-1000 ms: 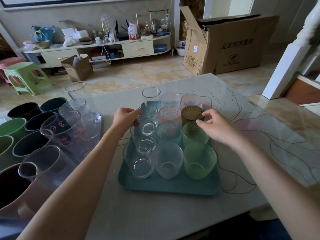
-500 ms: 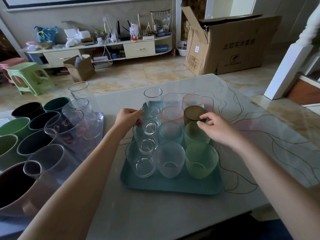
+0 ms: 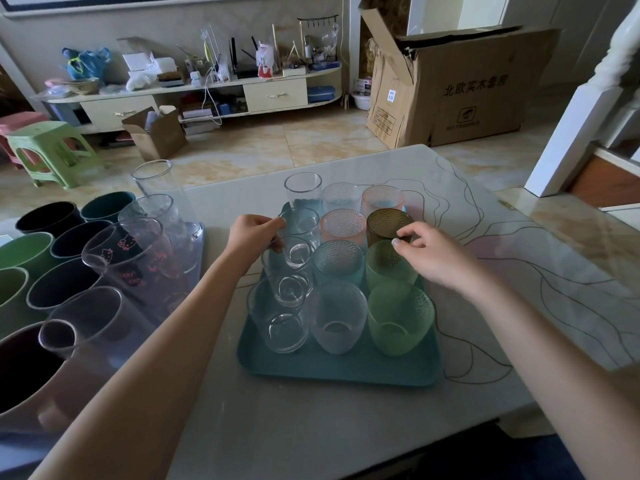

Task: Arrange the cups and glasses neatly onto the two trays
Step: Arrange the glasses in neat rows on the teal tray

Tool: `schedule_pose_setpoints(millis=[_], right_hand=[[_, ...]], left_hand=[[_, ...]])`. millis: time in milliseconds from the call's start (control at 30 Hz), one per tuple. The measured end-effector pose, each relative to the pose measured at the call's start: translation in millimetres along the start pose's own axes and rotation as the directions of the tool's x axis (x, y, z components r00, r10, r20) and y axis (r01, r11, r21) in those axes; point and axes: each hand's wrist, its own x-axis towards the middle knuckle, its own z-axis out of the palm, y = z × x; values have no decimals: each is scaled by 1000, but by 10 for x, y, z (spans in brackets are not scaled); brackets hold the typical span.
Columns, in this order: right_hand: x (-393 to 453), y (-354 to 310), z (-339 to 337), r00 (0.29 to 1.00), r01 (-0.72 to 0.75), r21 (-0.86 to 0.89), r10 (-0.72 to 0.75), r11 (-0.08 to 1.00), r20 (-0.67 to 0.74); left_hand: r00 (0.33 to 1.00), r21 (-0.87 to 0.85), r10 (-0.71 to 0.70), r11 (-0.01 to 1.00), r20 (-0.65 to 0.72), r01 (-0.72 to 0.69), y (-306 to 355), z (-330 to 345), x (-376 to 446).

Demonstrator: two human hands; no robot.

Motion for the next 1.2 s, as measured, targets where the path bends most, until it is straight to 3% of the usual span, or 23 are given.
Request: schedule_pose_setpoints(millis=[267, 367, 500, 600, 767, 1200], right_hand=[[61, 17, -19, 1000, 12, -48, -12, 999, 6], [206, 24, -151, 997, 24, -130, -33, 991, -65], [600, -6, -310, 984, 38, -142, -62, 989, -165], [838, 29, -298, 993, 29, -109, -41, 994, -110], [1018, 98, -210, 1000, 13, -85, -15, 996, -23], [1015, 119, -183, 999, 41, -109, -43, 993, -16]], left_hand=[[1000, 47, 25, 999, -20, -24, 17, -41, 35], [992, 80, 53, 996, -114, -44, 107, -59, 147], [998, 16, 39, 999, -54, -38, 380, 38, 423], [999, 51, -46, 998, 11, 46, 531, 205, 591], [1000, 353, -1, 936, 0, 1, 587, 326, 775], [999, 443, -37, 896, 11, 28, 541, 309, 925]])
